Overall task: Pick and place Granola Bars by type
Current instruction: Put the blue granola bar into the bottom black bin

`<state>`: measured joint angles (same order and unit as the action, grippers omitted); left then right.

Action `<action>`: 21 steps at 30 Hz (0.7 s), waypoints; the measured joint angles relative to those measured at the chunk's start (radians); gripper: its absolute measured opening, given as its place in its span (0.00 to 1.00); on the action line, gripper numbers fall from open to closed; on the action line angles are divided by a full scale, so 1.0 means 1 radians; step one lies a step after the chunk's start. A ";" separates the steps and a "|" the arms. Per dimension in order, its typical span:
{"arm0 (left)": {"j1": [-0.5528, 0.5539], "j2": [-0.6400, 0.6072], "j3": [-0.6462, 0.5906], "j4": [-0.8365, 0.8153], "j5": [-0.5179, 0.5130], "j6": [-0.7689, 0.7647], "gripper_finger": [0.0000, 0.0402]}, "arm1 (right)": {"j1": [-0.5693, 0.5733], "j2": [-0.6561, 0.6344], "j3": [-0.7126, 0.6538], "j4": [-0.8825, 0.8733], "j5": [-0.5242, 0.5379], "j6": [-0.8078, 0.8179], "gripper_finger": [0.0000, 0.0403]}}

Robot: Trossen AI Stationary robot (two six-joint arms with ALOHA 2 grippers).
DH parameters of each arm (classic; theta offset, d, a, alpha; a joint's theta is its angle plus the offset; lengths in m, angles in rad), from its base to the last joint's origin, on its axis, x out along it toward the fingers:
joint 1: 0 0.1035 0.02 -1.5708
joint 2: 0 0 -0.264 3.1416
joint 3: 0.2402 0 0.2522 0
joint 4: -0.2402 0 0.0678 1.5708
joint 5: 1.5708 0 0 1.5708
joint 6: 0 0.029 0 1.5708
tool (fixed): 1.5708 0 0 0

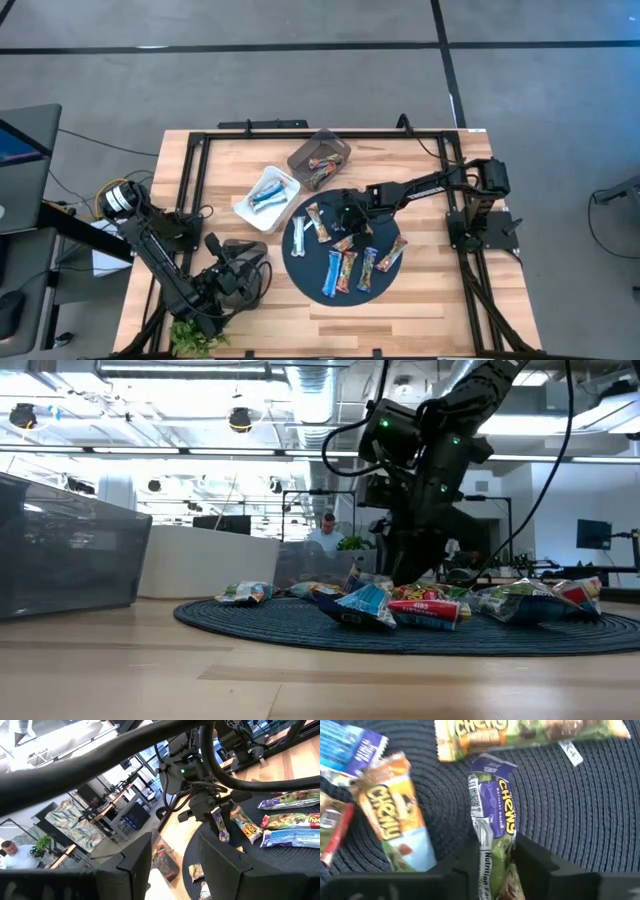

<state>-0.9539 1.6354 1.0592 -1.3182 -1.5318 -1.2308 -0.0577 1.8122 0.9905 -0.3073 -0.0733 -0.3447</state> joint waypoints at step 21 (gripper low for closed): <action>-0.048 -0.034 0.011 -0.031 -0.039 0.009 0.38 | 0.161 0.003 0.185 0.292 0.046 -0.227 0.08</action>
<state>-1.0019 1.6018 1.0702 -1.3495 -1.5711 -1.2221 0.1034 1.8153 1.1751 -0.0157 -0.0271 -0.5720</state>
